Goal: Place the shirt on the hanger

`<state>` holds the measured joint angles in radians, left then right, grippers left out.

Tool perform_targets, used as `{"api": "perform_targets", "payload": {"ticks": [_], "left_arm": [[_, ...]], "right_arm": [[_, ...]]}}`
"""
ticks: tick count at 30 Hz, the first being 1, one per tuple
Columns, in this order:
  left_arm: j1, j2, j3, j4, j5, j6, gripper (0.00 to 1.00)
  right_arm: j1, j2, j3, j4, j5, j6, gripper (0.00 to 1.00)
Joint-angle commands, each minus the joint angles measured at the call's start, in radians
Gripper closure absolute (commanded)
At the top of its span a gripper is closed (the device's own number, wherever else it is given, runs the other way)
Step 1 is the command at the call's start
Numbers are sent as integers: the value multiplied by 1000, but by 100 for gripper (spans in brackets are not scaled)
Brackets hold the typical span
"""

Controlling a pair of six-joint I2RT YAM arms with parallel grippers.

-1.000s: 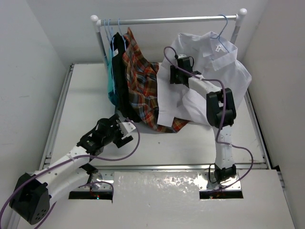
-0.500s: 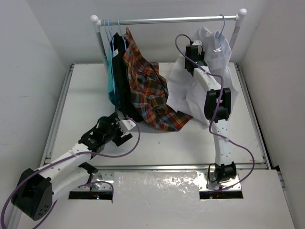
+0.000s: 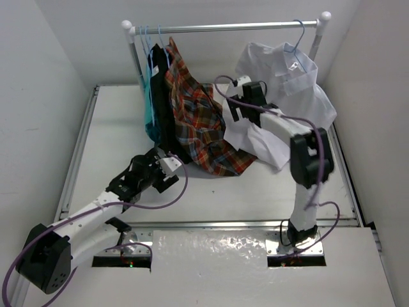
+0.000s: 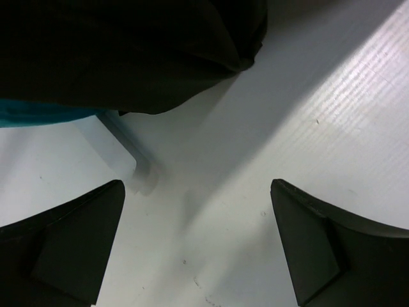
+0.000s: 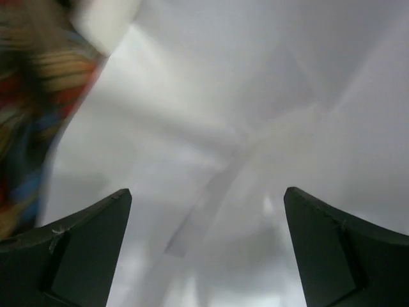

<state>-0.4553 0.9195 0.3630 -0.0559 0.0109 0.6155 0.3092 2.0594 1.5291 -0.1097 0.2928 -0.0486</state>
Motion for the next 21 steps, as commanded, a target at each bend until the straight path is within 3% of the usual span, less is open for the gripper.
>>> {"api": "perform_targets", "payload": {"ticks": [1, 4, 7, 11, 13, 17, 21], "left_arm": [[15, -27, -36, 126, -18, -43, 4], [17, -36, -78, 192, -75, -45, 4], [17, -44, -122, 252, -111, -40, 4], [17, -56, -147, 277, -118, -36, 4], [17, -57, -151, 286, -129, -40, 4], [17, -64, -160, 292, -147, -36, 4], [17, -82, -168, 234, -166, -2, 4]], "right_arm": [[-4, -267, -269, 129, -208, -22, 1], [1, -425, -449, 159, -311, 22, 1], [7, -566, -755, 199, -323, 105, 1], [8, -697, -998, 199, -317, 176, 1], [8, -746, -1062, 226, -319, 209, 1], [8, -878, -1169, 263, -125, 337, 1], [8, -1016, -1286, 298, -63, 368, 1]]}}
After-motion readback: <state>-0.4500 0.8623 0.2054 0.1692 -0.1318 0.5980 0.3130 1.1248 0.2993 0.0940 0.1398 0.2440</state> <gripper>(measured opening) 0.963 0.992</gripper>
